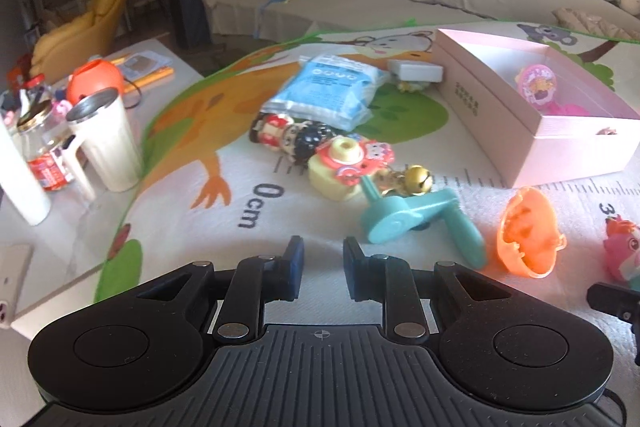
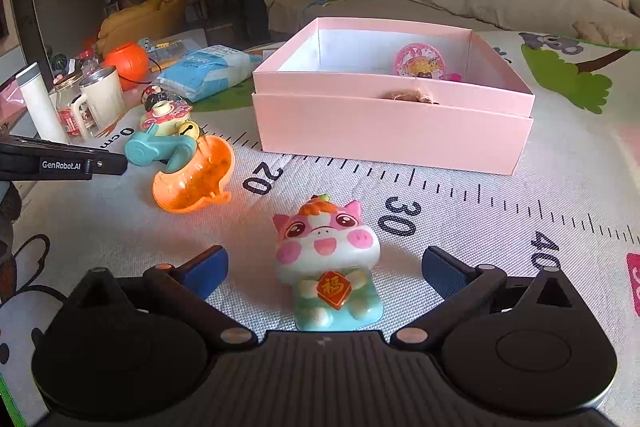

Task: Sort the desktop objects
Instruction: 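Grasp the orange toy with the left tool while the right tool approaches the pink cat figurine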

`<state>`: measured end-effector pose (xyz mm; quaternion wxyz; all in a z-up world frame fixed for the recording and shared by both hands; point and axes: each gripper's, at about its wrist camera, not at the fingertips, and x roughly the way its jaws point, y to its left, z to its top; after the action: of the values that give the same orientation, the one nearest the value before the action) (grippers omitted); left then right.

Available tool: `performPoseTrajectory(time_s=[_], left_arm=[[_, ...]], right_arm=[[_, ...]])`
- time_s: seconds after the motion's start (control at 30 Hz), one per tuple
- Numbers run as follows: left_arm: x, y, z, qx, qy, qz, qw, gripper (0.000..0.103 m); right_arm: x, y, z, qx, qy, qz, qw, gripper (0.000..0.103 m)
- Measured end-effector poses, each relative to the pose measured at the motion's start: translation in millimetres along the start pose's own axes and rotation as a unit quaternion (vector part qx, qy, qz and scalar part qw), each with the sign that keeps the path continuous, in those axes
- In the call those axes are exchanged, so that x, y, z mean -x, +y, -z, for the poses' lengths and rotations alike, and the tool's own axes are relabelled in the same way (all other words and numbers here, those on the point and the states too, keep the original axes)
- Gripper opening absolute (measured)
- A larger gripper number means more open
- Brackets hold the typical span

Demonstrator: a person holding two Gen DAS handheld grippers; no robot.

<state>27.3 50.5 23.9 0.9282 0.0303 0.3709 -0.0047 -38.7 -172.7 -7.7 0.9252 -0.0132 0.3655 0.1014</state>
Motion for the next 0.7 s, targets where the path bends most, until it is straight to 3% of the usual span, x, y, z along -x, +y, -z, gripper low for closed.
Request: performPoseTrajectory(time_s=[0.1, 0.2, 0.23, 0.3, 0.33, 0.47, 0.57, 0.7], left_arm=[[5.3, 11.8, 0.7, 0.007, -0.011, -0.026, 0.9996, 0.045], [17.4, 20.8, 0.0, 0.017, -0.025, -0.029, 0.9991, 0.050], [22.9, 20.4, -0.9, 0.019, -0.032, -0.012, 0.9993, 0.054], [31.6, 12.2, -3.7, 0.006, -0.041, 0.041, 0.9983, 0.074], [34.5, 4.1, -4.8, -0.006, -0.043, 0.071, 0.9965, 0.078], [32.5, -38.9, -5.4, -0.061, -0.041, 0.135, 0.9881, 0.080], [24.1, -68.2, -5.2, -0.099, -0.042, 0.135, 0.9850, 0.079], [9.2, -89.8, -5.0, -0.113, -0.026, 0.146, 0.9824, 0.078]], right_arm=[[-0.7, 2.0, 0.2, 0.005, 0.003, 0.006, 1.000, 0.103], [-1.1, 2.8, 0.4, 0.008, 0.006, 0.008, 1.000, 0.103], [-1.3, 3.1, 0.4, 0.010, 0.007, 0.009, 1.000, 0.103], [-1.5, 3.6, 0.4, 0.011, 0.009, 0.009, 1.000, 0.103], [-1.7, 3.4, 0.2, 0.011, 0.010, 0.009, 1.000, 0.103], [-2.5, 2.9, -1.1, 0.016, 0.020, 0.004, 1.000, 0.103], [3.8, -2.2, 0.1, 0.036, 0.036, -0.017, 0.999, 0.103], [23.4, -7.3, 20.1, 0.048, 0.016, -0.015, 0.999, 0.103]])
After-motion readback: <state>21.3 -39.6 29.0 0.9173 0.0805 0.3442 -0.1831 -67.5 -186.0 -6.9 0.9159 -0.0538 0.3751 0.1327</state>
